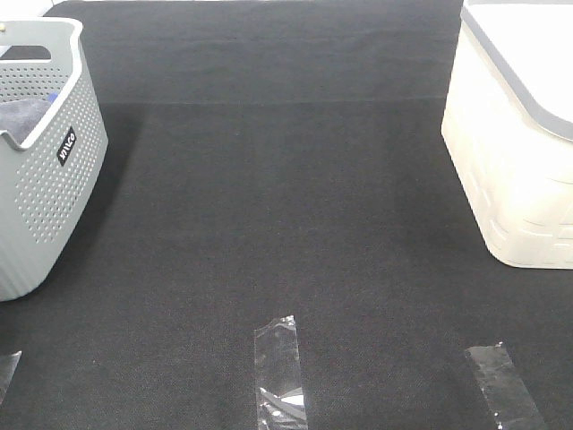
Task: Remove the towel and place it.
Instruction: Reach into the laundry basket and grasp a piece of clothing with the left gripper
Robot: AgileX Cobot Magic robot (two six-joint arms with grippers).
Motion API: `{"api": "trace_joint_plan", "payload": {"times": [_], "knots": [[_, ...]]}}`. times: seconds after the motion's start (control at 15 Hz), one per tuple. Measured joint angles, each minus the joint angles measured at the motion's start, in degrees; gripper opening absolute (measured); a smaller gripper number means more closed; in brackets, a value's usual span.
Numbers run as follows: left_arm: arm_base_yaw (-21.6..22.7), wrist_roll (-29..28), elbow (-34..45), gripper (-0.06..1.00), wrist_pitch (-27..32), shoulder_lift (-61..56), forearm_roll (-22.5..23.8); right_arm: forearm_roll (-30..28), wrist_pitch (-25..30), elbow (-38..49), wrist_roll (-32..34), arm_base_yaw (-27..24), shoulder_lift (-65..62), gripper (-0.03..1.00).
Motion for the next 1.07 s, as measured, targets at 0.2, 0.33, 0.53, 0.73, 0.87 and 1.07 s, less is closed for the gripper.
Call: {"api": "trace_joint_plan", "payload": {"times": [0.2, 0.33, 0.53, 0.73, 0.87, 1.07], "knots": [[2.5, 0.1, -4.9, 0.71, 1.6, 5.3, -2.5, 0.0, 0.0, 0.0, 0.0, 0.0, 0.0, 0.81], [2.8, 0.1, -8.9, 0.71, 2.8, 9.3, -3.0, 0.0, 0.0, 0.0, 0.0, 0.0, 0.0, 0.81], [3.0, -0.8, -15.4, 0.71, 6.5, 15.8, -4.8, 0.0, 0.0, 0.0, 0.0, 0.0, 0.0, 0.81], [3.0, -2.8, -22.8, 0.71, 8.9, 21.8, -7.4, 0.0, 0.0, 0.0, 0.0, 0.0, 0.0, 0.81], [3.0, -3.8, -26.2, 0.71, 10.7, 24.5, -7.4, 0.0, 0.0, 0.0, 0.0, 0.0, 0.0, 0.81], [3.0, -4.4, -28.8, 0.71, 14.6, 27.0, -7.4, 0.0, 0.0, 0.0, 0.0, 0.0, 0.0, 0.80]]}}
